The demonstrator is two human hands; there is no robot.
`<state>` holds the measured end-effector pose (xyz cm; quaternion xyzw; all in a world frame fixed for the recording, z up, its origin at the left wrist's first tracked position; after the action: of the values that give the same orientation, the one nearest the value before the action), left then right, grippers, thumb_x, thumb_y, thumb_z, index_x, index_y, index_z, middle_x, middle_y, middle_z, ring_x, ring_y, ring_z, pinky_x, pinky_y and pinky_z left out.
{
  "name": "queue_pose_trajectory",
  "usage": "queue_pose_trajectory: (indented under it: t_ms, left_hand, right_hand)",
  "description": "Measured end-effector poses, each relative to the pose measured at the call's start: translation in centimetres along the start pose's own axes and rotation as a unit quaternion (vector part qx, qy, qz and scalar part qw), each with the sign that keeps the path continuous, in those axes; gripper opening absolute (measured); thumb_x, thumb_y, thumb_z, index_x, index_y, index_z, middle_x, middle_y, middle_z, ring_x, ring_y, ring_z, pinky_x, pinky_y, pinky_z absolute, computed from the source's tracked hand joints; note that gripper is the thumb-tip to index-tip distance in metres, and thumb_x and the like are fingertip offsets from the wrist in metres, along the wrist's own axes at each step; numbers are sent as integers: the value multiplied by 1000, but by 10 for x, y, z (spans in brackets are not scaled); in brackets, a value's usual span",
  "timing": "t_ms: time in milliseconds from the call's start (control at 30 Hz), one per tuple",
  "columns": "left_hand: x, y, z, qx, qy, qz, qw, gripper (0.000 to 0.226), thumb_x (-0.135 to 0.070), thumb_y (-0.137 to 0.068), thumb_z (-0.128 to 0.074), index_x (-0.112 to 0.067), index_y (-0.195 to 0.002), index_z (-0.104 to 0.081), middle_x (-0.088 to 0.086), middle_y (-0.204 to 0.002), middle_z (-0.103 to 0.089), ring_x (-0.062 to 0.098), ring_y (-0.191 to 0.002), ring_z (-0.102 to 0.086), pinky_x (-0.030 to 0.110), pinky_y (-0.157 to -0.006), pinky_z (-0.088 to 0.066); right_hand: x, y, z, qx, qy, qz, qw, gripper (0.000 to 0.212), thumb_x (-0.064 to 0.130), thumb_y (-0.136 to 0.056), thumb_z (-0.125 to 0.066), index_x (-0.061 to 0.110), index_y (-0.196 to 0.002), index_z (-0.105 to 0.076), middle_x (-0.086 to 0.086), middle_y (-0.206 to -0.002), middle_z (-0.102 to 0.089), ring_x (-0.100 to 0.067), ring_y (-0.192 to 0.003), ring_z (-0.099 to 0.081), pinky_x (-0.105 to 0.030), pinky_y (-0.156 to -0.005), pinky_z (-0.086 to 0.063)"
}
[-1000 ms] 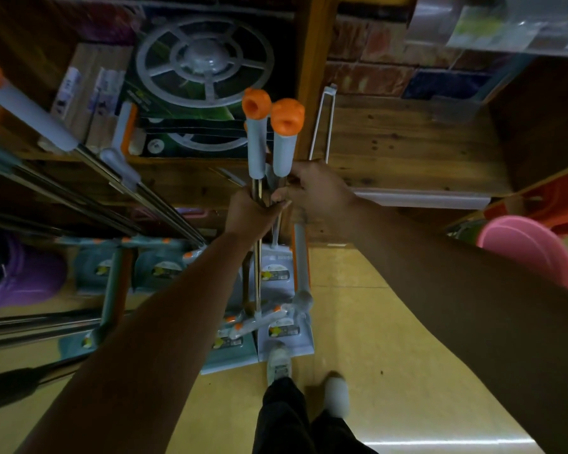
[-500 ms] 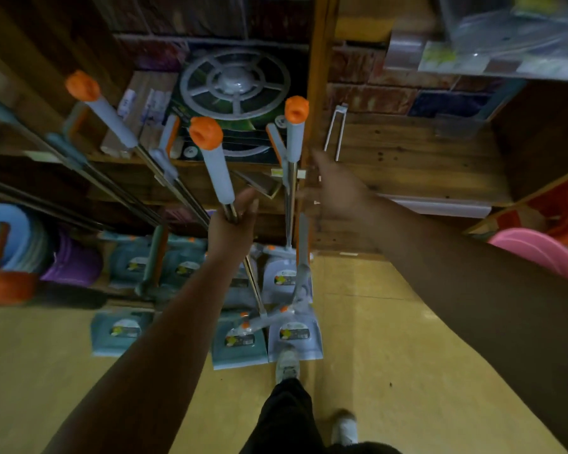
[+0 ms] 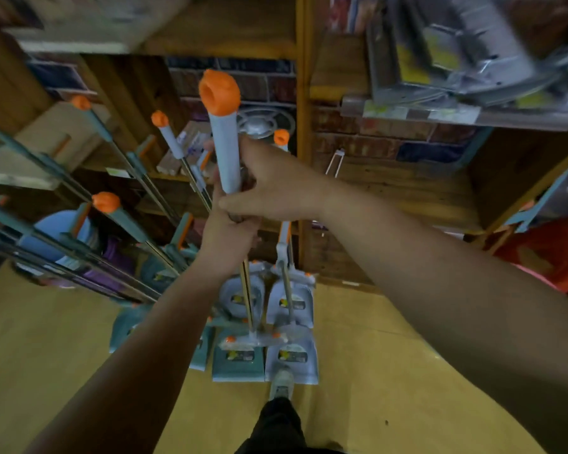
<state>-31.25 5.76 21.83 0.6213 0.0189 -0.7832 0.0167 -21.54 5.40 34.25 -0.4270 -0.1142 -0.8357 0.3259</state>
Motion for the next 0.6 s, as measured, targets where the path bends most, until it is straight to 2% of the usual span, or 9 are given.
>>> queue_pose_trajectory:
  t_ms: [33,67,100,167,233,333,433,533,600]
  left_hand:
    - [-3,5,-3,17,-12,-9,1000,54,-4,-98,-58,-10,-148,-38,-1,-91,-64,3,-66,-68,37,-61,-62]
    - [-2,6,-7,42,-25,-19,999,61,-4,-96,-59,-13,-150,-33,2,-99,-66,8,-74,-71,39,-63,-63]
    - [0,9,-12,74,-42,-33,996,67,-5,-94,-61,-18,-151,-28,6,-109,-65,15,-84,-72,41,-66,-62]
    - [12,13,-20,130,-88,-44,987,73,-5,-92,-69,-20,-148,-24,14,-123,-59,17,-98,-67,32,-72,-61]
    - [36,12,-25,198,-84,-25,976,75,-3,-85,-78,-10,-143,-31,21,-130,-54,15,-109,-63,31,-83,-60]
    - [75,4,-29,282,-97,17,954,84,-17,-75,-87,-20,-144,-40,-3,-138,-56,10,-129,-56,34,-102,-54]
    - [111,-8,-38,325,-85,44,941,86,-4,-78,-84,-22,-149,-40,-15,-142,-55,-2,-127,-57,36,-107,-54]
    - [136,-24,-49,331,-82,36,939,87,2,-76,-83,-16,-150,-41,5,-142,-59,15,-126,-61,45,-100,-56]
    - [147,-33,-58,335,-77,40,938,90,13,-75,-80,-9,-151,-36,16,-141,-58,9,-119,-65,35,-92,-58]
  right_hand:
    - [7,8,-1,2,10,2,1000,62,27,-90,-65,20,-143,-33,4,-114,-56,-4,-95,-60,-28,-83,-51]
    - [9,12,0,-3,25,-3,1000,51,29,-92,-63,20,-137,-40,2,-111,-58,-11,-96,-61,-32,-84,-51]
    - [9,16,1,-13,50,-12,999,36,30,-94,-60,20,-127,-48,0,-106,-61,-14,-92,-61,-34,-82,-50]
    - [-2,25,-4,-23,89,-45,995,15,30,-96,-57,18,-106,-56,-2,-91,-64,-16,-80,-62,-37,-75,-51]
    - [-23,31,-16,-11,101,-88,991,20,30,-96,-57,10,-101,-59,-10,-88,-66,-23,-78,-65,-43,-75,-55]
    - [-62,36,-33,2,100,-148,984,22,30,-96,-57,9,-103,-60,-14,-93,-68,-27,-82,-66,-47,-79,-54]
    - [-100,39,-41,-16,93,-197,976,21,31,-96,-57,11,-102,-61,-12,-93,-70,-26,-83,-67,-46,-79,-55]
    - [-130,35,-48,-35,81,-216,973,19,30,-95,-59,13,-103,-62,-8,-91,-72,-20,-80,-68,-46,-78,-56]
    - [-145,33,-51,-30,68,-219,973,18,28,-95,-58,14,-105,-62,-6,-92,-72,-17,-79,-69,-46,-78,-57]
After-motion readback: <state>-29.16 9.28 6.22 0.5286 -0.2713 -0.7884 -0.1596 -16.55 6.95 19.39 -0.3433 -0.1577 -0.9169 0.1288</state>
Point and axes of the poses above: each hand's wrist, its own y-axis away from the middle knuckle, its own z-axis out of the back of the hand, x = y × z, the point moved 7 cm from there along -y, towards the middle knuckle
